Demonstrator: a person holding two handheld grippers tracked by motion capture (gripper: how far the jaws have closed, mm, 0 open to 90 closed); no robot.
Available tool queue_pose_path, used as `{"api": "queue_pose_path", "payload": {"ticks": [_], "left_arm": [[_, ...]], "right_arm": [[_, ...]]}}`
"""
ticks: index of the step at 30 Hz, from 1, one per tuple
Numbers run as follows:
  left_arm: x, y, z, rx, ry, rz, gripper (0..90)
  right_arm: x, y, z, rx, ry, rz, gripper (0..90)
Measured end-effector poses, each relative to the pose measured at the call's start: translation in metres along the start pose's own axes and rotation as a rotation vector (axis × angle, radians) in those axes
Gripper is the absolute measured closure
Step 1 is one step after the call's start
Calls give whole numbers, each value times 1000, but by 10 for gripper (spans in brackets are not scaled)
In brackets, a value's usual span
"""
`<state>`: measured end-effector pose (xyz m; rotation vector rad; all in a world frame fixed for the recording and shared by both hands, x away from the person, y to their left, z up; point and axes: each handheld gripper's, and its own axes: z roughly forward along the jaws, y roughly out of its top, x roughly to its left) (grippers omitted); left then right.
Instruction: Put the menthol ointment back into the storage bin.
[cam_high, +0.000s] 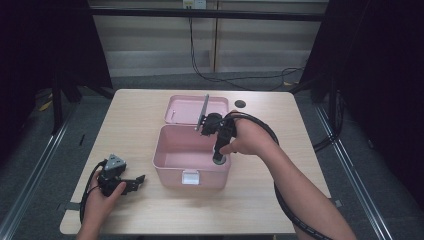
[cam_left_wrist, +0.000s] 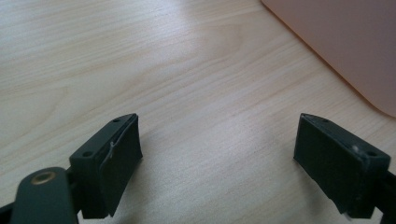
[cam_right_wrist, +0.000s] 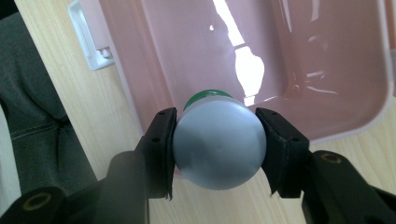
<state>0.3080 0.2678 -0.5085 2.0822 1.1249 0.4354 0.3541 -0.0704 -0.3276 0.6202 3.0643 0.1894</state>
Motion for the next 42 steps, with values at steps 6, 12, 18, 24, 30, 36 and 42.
{"api": "queue_pose_path", "payload": {"ticks": [6, 12, 18, 24, 30, 36, 42], "left_arm": [[0, 0, 0, 2, 1, 2, 143], [0, 0, 0, 1, 0, 3, 143], [0, 0, 0, 0, -1, 2, 143], [0, -1, 0, -2, 4, 4, 146], [0, -1, -1, -5, 3, 4, 146], [0, -1, -1, -3, 3, 6, 146], [0, -1, -1, -3, -2, 3, 146]], "right_arm": [[-1, 2, 10, 10, 0, -18, 508], [-1, 3, 18, 32, -10, -42, 509], [-3, 0, 27, 10, -12, -46, 508], [-6, -3, 33, 17, -16, -42, 508], [-8, -4, 37, 12, -21, -48, 508], [-9, -4, 43, 25, -23, -48, 508], [-11, -3, 50, 31, -24, -59, 508]]}}
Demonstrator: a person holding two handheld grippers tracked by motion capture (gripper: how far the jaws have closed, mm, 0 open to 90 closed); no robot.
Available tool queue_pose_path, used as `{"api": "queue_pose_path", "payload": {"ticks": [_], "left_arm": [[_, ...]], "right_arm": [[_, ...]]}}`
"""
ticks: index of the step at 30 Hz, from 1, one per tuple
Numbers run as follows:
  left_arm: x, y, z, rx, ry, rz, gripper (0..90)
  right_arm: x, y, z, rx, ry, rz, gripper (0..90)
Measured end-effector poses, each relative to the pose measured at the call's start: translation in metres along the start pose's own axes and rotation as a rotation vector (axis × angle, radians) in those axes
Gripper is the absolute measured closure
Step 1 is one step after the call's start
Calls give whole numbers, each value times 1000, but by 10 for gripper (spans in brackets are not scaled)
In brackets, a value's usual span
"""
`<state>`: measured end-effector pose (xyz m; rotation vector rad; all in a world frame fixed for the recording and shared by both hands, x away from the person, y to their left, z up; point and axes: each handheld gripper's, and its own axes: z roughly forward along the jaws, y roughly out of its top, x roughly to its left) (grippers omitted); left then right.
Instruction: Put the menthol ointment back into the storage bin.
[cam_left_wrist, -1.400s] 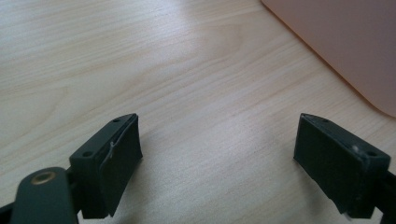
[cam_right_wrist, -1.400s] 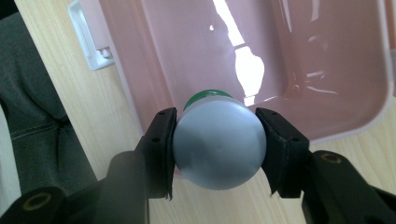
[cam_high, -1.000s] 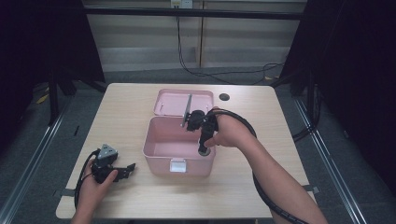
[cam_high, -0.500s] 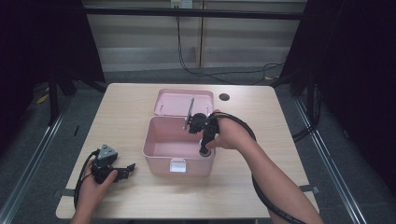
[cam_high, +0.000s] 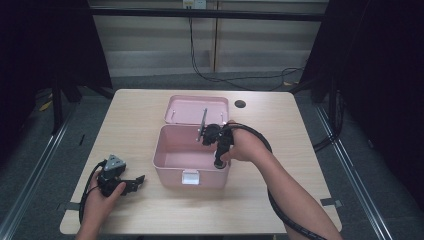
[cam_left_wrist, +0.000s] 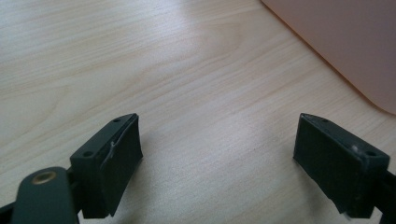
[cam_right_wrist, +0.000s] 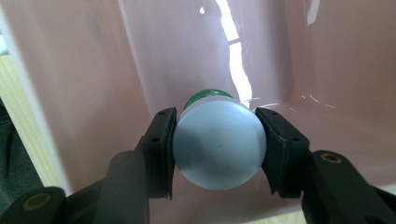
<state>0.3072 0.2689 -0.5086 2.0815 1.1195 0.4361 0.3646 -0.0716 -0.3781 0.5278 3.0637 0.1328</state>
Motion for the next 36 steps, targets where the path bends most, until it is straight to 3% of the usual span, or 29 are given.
{"api": "queue_pose_path", "payload": {"ticks": [12, 36], "left_arm": [[0, 0, 0, -1, -1, 1, 146], [0, 0, 0, -2, -3, -1, 145]], "right_arm": [[-2, 4, 16, 1, 22, -9, 508], [-4, 14, 27, -14, 38, -3, 507]]}}
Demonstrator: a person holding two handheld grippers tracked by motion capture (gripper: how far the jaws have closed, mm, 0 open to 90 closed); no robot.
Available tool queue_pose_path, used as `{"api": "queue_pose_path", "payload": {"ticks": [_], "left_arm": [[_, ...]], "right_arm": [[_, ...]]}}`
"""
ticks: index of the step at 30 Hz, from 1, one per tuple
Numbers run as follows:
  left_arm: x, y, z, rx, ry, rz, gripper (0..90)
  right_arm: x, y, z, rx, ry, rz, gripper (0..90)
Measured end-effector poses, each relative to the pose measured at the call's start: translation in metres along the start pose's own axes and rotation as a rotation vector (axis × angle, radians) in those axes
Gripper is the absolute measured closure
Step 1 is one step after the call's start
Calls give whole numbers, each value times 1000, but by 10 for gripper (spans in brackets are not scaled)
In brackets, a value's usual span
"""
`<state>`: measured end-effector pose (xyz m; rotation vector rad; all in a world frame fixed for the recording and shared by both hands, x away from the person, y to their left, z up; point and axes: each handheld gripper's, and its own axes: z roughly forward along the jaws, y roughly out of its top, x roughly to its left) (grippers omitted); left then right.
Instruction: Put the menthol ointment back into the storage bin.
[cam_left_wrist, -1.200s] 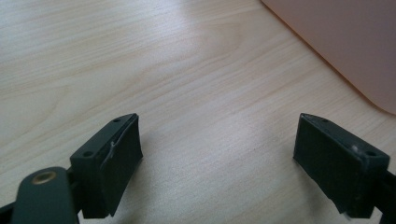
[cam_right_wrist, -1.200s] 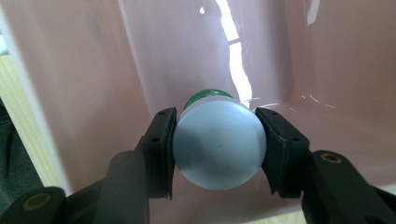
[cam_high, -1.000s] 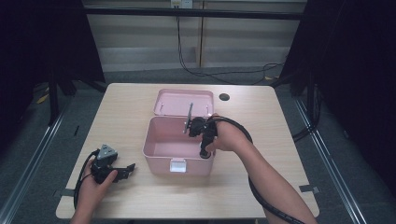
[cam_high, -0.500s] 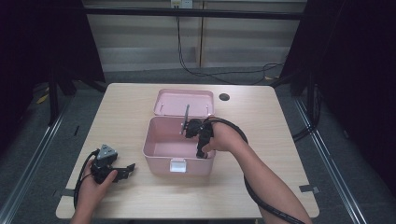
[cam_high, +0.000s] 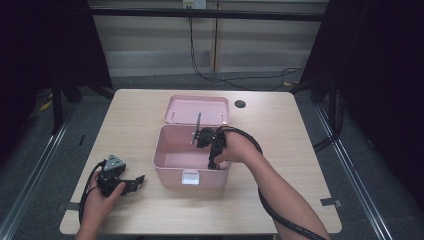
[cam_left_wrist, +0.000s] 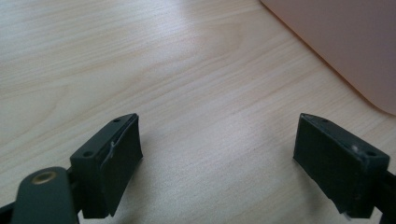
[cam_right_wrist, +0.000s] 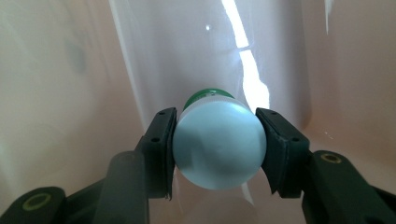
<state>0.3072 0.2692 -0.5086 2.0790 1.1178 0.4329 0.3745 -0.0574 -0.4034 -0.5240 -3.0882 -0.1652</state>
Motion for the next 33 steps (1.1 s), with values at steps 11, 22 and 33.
{"api": "queue_pose_path", "payload": {"ticks": [11, 22, 33], "left_arm": [[0, 0, 0, -3, 1, -3, 146], [1, 0, -1, 2, -4, 0, 146], [1, 0, -1, 2, -3, -1, 146]], "right_arm": [[-4, 10, -4, -6, -10, -3, 507], [-16, 13, 6, -1, -4, 26, 507], [-23, 10, 23, -3, 1, 64, 507]]}}
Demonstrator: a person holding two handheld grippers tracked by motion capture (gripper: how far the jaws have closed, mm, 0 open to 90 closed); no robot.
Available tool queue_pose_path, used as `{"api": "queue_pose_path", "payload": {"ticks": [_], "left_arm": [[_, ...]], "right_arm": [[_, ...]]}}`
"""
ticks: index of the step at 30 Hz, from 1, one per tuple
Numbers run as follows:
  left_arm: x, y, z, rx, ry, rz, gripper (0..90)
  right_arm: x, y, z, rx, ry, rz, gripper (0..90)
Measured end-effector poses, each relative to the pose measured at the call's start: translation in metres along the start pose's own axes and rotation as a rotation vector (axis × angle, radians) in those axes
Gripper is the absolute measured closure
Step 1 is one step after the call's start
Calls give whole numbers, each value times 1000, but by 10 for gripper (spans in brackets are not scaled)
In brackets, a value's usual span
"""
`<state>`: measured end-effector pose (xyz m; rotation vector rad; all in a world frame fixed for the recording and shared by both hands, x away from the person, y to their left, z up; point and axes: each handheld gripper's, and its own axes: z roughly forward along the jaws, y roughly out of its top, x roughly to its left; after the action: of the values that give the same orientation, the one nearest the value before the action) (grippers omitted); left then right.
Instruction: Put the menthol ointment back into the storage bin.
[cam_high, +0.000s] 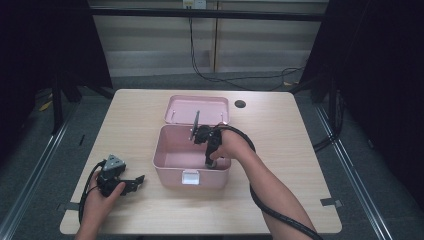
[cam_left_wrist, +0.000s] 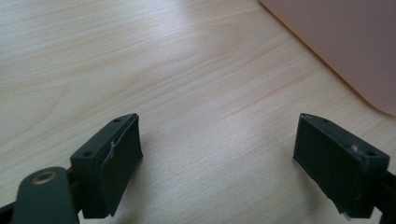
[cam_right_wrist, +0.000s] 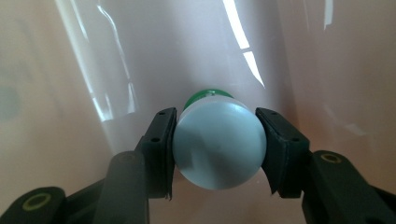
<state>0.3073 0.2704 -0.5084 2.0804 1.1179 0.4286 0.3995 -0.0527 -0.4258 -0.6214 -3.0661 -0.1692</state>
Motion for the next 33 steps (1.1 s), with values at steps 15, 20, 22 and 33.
{"api": "queue_pose_path", "payload": {"ticks": [15, 20, 22, 33], "left_arm": [[0, 0, 0, 1, -1, 4, 146], [0, 0, 0, 1, -1, 2, 146], [0, 0, 0, 1, -1, 1, 146], [0, 0, 0, 0, 0, 3, 146]], "right_arm": [[-15, 5, 1, -3, -24, 36, 507], [-17, 5, 0, -2, -20, 43, 507], [-16, 5, 0, -1, -21, 45, 507], [-12, 6, 2, 22, -47, 30, 506]]}}
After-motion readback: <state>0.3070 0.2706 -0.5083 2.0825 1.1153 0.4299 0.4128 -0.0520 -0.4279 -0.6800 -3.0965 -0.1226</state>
